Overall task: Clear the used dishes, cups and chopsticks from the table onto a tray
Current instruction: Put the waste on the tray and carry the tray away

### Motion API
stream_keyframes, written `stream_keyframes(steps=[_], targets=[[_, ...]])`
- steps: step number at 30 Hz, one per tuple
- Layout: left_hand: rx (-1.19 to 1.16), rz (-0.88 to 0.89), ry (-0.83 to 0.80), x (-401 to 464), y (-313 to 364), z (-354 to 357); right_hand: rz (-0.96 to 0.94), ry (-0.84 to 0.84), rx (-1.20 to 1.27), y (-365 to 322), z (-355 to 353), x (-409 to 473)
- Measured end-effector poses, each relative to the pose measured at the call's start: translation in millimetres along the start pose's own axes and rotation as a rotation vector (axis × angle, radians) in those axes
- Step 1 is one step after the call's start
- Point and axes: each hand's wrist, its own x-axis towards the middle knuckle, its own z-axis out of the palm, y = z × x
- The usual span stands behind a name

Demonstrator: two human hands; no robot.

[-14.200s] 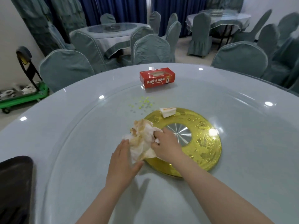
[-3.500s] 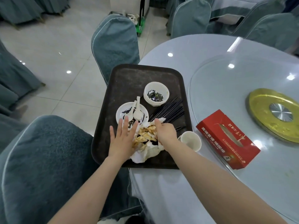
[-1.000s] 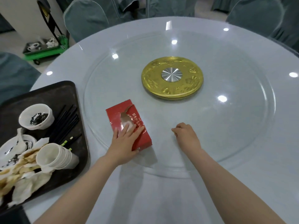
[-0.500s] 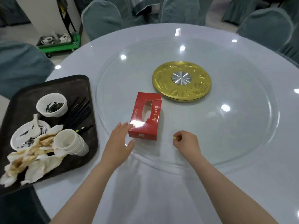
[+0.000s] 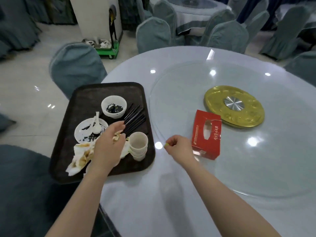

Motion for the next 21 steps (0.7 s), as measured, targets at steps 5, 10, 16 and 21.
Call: stream_keyframes(steps=[5, 10, 16, 21], targets=[[-0.007, -0.116, 0.035, 19.8, -49.2, -60.8, 0.009, 0.055, 0.070, -67.1, 33.3, 25.6], [-0.016, -0.171, 0.019, 43.1, -81.2, -101.0, -0.022, 0.054, 0.128, -114.3, 54.7, 44.1], [-0.053, -0.237, -0.009, 61.3, -117.9, -121.8, 0.034, 0.081, 0.090, -113.1, 65.7, 40.6], [-0.028, -0.300, 0.016, 67.4, -150.9, -128.0, 0.186, 0.247, 0.081, -84.6, 64.5, 39.6]])
